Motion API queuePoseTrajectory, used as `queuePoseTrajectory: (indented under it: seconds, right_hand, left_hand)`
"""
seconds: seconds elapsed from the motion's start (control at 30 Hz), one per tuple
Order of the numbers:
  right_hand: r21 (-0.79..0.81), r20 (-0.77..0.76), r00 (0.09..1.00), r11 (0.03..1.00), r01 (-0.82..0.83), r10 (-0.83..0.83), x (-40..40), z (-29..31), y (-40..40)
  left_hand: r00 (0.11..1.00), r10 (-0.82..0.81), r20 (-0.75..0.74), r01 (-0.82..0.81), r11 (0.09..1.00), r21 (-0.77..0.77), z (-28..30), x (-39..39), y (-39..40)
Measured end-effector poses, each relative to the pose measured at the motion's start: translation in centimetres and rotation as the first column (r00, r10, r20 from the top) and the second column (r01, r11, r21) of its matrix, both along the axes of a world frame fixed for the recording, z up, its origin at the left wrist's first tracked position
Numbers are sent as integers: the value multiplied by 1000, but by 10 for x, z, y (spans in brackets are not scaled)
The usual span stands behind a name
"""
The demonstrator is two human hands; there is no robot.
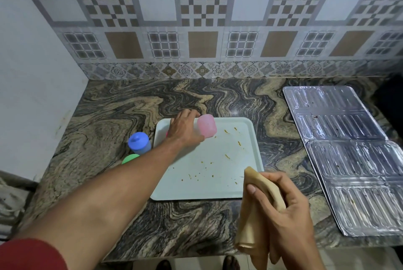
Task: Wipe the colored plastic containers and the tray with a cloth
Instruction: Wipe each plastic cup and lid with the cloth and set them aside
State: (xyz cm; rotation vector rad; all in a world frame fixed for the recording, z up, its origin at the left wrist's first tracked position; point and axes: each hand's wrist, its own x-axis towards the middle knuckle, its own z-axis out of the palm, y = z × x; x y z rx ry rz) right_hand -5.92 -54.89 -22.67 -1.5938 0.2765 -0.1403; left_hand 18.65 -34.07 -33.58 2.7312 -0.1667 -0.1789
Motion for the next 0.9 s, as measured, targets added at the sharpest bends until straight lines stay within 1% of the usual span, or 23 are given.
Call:
queuePoseTrajectory:
  seconds: [0.1,0.33,0.43,0.53,0.6,0.7,0.8,0.9]
  right_hand:
    - [-6,24,1000,1000,-8,8,1,1,-2]
    - [18,14,1000,1000,3,-3,-7,-4,-5]
    - [44,1,1000,999,25,-25,-12,-7,-7]
    - [30,2,999,999,43,-43,-14,-2,-8]
    - [1,26,998,999,52,-52,-15,4,-9]
    - [-50,92,995,998,45,-40,-14,15,-9]
    - [-151,167,986,988,30,-4,-9,25,-6]
    - [-231,231,973,970,78,-23,-2,32,1]
  left_hand:
    - [1000,-23,-3,23,1000,-8,-1,3,-3]
    - [998,-55,-27,55,998,20,-5,12,-23]
    - [999,-17,-31,16,999,-48,-6,9,-30]
    - [999,-37,-21,34,990,-138,1,1,-30]
    - [997,-71,25,75,972,-224,13,-10,-29]
    - [986,-88,141,131,933,-336,39,-38,-25]
    - [959,-91,268,193,902,-385,73,-74,-18]
    - [928,-52,369,214,885,-414,106,-112,-10]
